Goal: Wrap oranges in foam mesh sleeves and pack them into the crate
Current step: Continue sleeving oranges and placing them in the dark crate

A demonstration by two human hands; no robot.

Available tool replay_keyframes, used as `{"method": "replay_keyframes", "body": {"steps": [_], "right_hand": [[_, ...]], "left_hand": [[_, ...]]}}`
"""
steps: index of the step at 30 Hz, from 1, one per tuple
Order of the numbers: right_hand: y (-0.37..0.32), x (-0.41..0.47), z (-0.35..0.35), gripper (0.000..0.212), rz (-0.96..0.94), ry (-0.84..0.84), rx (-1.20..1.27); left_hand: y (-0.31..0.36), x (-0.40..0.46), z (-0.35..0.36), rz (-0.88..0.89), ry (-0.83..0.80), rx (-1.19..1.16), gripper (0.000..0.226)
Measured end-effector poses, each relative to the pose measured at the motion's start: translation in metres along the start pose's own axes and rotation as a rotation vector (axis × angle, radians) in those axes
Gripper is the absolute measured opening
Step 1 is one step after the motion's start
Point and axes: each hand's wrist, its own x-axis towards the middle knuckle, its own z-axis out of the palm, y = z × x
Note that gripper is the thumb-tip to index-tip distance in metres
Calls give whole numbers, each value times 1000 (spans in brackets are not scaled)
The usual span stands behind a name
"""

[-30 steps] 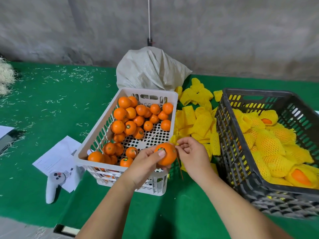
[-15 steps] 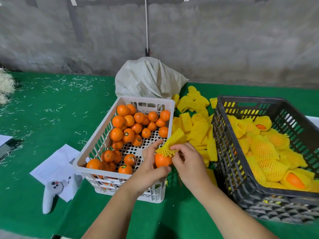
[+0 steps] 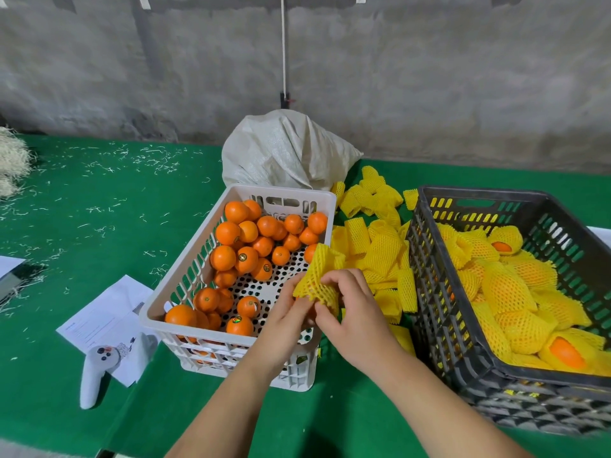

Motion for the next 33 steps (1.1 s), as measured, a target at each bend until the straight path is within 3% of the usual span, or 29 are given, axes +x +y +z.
{"method": "replay_keyframes", "body": {"steps": [3, 7, 13, 17, 19, 22, 25, 28, 33], "right_hand": [[6, 0, -1, 41, -13, -39, 49], [10, 4, -3, 40, 1, -21, 154], [15, 13, -11, 23, 160, 27, 497], [16, 18, -22, 17, 139, 87, 238], [12, 16, -26, 12, -2, 90, 67], [-2, 5, -16, 21, -174, -17, -80], [-4, -5, 0, 28, -120, 23, -102], [-2, -10, 3, 42, 4, 14, -33], [4, -3, -3, 45, -92, 56, -89]], "left_hand": [[1, -1, -15, -30, -87, -93, 56], [2, 1, -24, -50, -194, -136, 65], [-1, 2, -19, 34, -141, 47, 55], [-7, 5, -13, 71, -60, 99, 48], [-9, 8, -8, 87, 32, 107, 45], [-9, 13, -4, 98, 151, 118, 40], [-12, 15, -4, 79, 174, 152, 35], [-12, 15, -8, 62, 113, 141, 39], [-8, 12, -24, 43, -139, 89, 52]]}}
